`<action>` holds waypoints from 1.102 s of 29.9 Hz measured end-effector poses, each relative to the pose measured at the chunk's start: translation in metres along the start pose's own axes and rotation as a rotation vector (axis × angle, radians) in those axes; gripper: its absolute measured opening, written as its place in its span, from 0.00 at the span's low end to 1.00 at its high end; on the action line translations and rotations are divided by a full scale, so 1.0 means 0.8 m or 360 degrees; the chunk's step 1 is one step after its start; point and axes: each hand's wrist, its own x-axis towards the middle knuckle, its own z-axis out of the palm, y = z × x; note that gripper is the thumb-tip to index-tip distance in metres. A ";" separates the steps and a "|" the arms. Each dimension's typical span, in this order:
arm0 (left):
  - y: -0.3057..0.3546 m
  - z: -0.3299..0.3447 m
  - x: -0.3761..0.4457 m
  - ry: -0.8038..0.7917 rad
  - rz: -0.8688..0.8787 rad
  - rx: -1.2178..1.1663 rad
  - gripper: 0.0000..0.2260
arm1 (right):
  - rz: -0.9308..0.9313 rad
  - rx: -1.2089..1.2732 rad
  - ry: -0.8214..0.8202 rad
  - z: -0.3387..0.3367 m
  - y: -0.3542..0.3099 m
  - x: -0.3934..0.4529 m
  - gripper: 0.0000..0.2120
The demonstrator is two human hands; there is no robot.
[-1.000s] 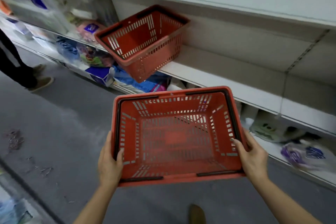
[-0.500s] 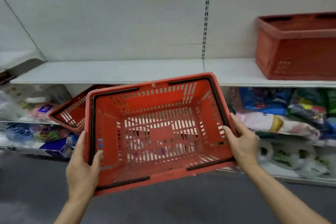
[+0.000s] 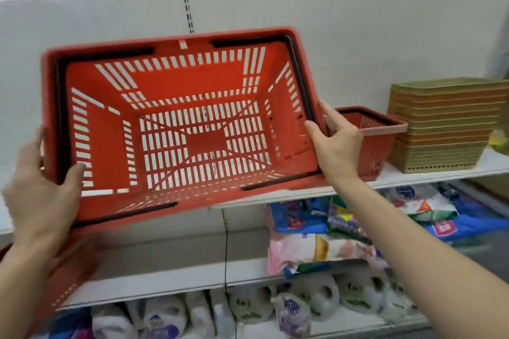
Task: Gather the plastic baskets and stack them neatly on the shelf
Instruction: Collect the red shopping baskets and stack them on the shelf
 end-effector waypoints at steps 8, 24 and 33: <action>0.277 0.101 -0.024 -0.0351 0.0434 0.0086 0.32 | -0.0124 -0.0264 0.0269 -0.092 0.026 0.129 0.21; 0.384 0.408 -0.067 -0.0597 0.0604 0.0490 0.26 | -0.0097 -0.0738 0.0161 -0.242 0.174 0.349 0.16; 0.338 0.521 -0.041 -0.0927 0.0499 0.0822 0.17 | 0.0347 -0.0998 -0.0102 -0.218 0.287 0.413 0.11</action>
